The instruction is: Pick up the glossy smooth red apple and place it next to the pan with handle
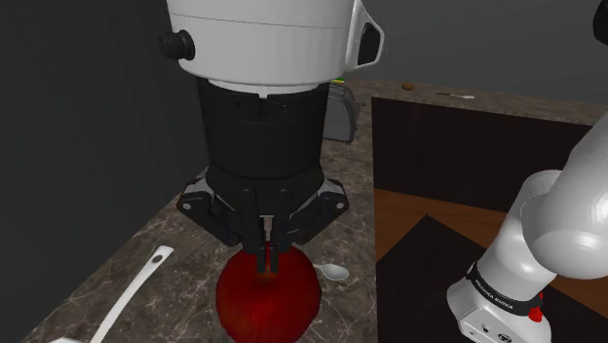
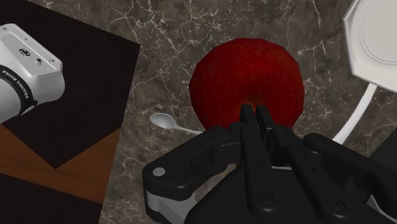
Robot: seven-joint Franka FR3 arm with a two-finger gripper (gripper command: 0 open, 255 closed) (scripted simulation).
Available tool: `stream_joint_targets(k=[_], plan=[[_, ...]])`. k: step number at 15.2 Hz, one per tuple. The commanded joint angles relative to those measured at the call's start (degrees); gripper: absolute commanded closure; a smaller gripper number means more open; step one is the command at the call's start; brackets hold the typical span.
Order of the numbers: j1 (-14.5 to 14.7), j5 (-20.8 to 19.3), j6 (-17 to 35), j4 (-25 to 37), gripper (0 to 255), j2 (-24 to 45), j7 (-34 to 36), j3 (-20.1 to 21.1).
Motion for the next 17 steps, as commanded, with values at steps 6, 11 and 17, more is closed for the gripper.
stream_joint_targets(k=[6, 11, 17], plan=[[0.8, -1.1, 4.5, -3.5, 255, 1.4, 2.3, 1.3], [0.8, -1.2, 8.3, -7.2, 255, 1.6, 2.4, 1.5], [1.0, -1.9, 12.9, -11.2, 255, 2.5, 2.9, 1.8]])
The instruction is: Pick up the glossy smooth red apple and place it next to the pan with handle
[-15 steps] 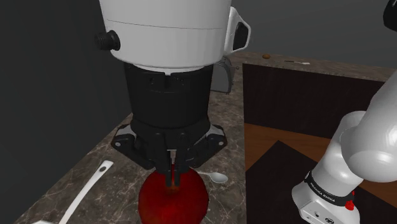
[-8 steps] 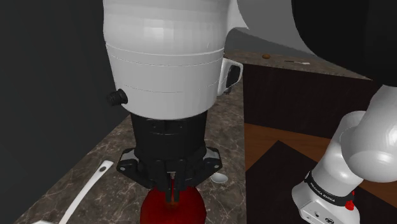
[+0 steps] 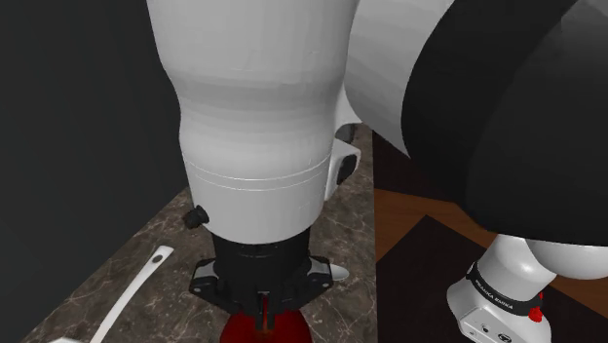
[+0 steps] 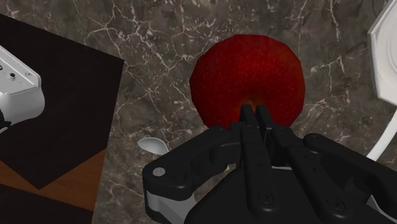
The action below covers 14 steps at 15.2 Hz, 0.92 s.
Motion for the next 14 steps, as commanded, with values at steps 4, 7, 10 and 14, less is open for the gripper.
stream_joint_targets(k=[4, 7, 10, 14], plan=[[0.2, -1.1, 3.8, -3.0, 255, 1.3, 0.8, 0.3], [0.3, -1.9, 6.0, -4.7, 255, 2.2, 1.4, 0.5], [0.4, -2.9, 8.3, -6.2, 255, 3.4, 2.2, 0.6], [0.7, -4.7, 11.2, -8.1, 255, 5.2, 3.4, 0.7]])
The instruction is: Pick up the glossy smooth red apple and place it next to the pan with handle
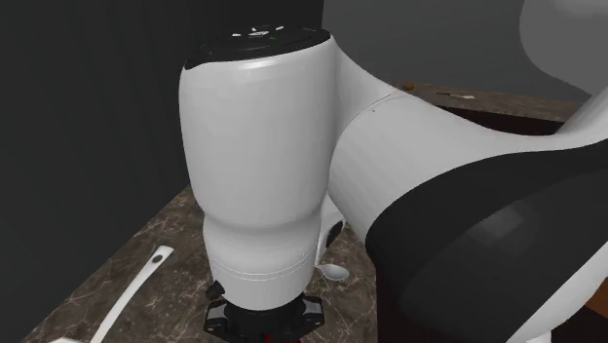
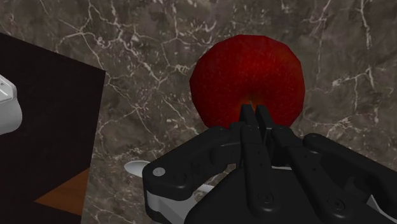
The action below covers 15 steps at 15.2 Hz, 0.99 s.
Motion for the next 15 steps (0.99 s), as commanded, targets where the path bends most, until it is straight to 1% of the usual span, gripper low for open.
stream_joint_targets(k=[1, 2, 10, 11, 15], plan=[[0.2, -1.2, 1.4, -0.7, 255, 1.2, 0.8, 0.0], [0.3, -1.8, 2.3, -1.3, 255, 1.8, 1.3, 0.0], [0.4, -1.8, 2.3, -1.3, 255, 1.8, 1.3, 0.0], [0.4, -1.8, 2.3, -1.2, 0, 1.8, 1.3, 0.0], [0.4, -1.8, 2.3, -1.2, 0, 1.8, 1.3, 0.0]])
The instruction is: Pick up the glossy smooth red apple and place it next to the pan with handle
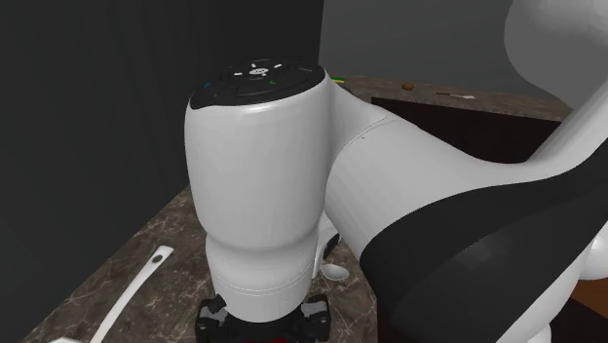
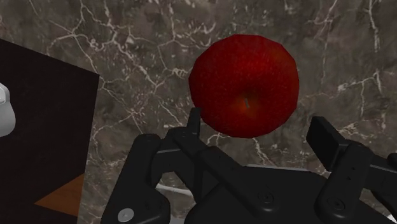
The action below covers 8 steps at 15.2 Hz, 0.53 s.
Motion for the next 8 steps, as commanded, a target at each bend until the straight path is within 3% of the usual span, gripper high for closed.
stream_joint_targets(k=[1, 5, 8], plan=[[0.0, 0.0, 0.0, 0.0, 0, 0.0, 0.0, 0.0], [-0.8, 4.0, -6.9, 4.5, 0, -4.2, -2.9, 0.0], [-0.8, 4.0, -6.9, 4.5, 0, -4.2, -2.9, 0.0]])
